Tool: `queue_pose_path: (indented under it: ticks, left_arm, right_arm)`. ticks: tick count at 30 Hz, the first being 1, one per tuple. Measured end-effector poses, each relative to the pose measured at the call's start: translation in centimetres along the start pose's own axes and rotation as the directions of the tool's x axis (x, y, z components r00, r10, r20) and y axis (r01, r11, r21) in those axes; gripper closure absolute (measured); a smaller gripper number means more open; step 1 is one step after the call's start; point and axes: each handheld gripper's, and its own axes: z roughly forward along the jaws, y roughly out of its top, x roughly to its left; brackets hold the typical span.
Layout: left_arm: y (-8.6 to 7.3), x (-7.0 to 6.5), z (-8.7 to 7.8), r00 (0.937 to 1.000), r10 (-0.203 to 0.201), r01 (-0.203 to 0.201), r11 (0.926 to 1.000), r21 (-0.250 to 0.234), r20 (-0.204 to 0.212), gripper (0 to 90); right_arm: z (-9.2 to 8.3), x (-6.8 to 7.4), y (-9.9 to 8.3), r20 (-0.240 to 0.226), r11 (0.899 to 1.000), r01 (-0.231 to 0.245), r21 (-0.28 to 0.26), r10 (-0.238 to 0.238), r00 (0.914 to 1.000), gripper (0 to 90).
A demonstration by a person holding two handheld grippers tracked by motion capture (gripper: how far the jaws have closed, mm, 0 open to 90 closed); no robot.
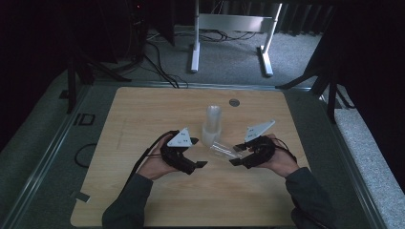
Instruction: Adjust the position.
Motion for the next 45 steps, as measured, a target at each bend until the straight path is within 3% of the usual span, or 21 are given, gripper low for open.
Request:
queue_pose_path:
  ticks: [19, 45]
  left_arm:
    - [-0.31, 0.33, -0.17, 0.9995, -0.022, 0.022, 0.9996, -0.018, 0.021, 17.1]
    - [-0.57, 0.57, -0.04, 0.9984, -0.046, 0.047, 0.9980, -0.042, 0.032, 18.7]
  right_arm:
    - [-0.04, -0.01, -0.08, -0.023, 0.994, -0.020, -0.104, 0.018, 0.9996, 41.5]
    - [-0.55, 0.07, 0.10, -0.034, 0.972, -0.042, -0.231, 0.035, 0.9988, 41.5]
